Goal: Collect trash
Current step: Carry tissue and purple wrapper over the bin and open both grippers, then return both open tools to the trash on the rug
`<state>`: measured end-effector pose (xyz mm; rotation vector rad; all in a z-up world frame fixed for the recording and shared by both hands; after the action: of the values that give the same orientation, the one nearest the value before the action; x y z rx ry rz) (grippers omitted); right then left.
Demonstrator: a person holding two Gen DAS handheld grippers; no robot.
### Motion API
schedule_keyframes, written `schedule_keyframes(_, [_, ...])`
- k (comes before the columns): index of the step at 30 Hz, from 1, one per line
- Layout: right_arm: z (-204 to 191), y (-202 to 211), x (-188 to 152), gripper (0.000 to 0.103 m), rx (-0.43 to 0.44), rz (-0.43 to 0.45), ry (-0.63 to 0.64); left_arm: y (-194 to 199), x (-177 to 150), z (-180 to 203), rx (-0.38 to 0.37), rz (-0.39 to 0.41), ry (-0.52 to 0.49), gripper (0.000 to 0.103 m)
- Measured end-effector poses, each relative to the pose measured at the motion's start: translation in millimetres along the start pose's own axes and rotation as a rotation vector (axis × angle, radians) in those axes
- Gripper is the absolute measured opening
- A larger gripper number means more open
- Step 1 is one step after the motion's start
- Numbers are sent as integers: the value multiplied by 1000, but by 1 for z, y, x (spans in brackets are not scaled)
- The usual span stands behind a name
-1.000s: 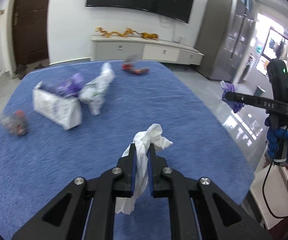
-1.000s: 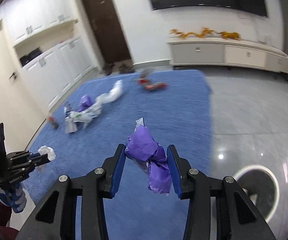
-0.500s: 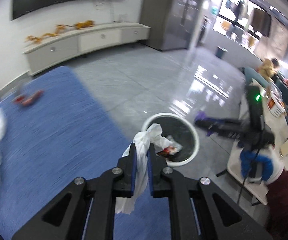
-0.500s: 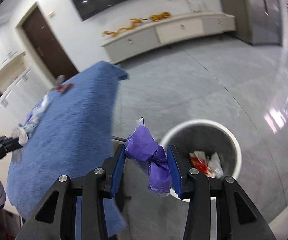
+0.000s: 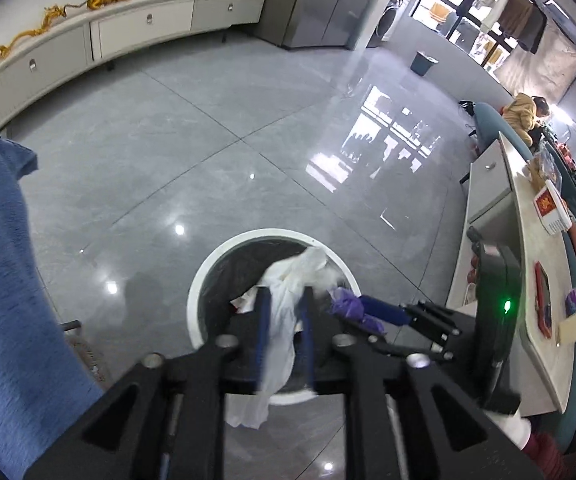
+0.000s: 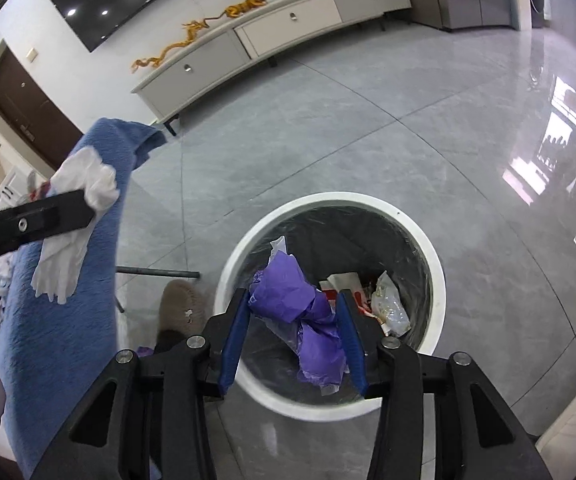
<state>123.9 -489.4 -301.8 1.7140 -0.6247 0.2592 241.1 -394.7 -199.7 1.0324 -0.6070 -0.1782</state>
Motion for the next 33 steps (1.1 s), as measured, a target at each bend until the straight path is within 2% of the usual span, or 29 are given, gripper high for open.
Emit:
schedule_keyframes(3, [5, -8, -1, 48, -22, -7, -11, -8, 5, 3, -13, 4, 19, 45])
schedule_keyframes(5, [7, -12, -1, 51, -30, -15, -14, -10, 5, 4, -29, -7, 34, 46])
schedule_keyframes(10, [6, -6, -4, 51, -46, -12, -2, 9, -3, 10, -25, 45, 14, 46])
schedule_keyframes(16, [-6, 21, -3, 51, -65, 25, 27, 61, -22, -1, 3, 173, -10, 46])
schedule_keyframes(21, [-22, 39, 3, 51, -75, 51, 48, 112, -45, -20, 68, 272, -18, 46])
schedule_keyframes(26, [-40, 55, 24, 51, -91, 84, 69, 163, -78, -44, 139, 332, -32, 46])
schedule_keyframes(33, [-75, 85, 68, 51, -132, 133, 124, 222, -128, -100, 265, 396, 57, 46])
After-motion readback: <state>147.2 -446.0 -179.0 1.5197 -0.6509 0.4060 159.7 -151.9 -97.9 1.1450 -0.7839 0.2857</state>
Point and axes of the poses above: each gripper's, at about its wrist camera, not at the fingertips, and y roughly against the way its jaws point, z to its right, x to its top, the point moved 3 cm from there along -y, roughly the way its jaws point, and after that the axes turned 13 degrees about y, right-handed, at the moved point
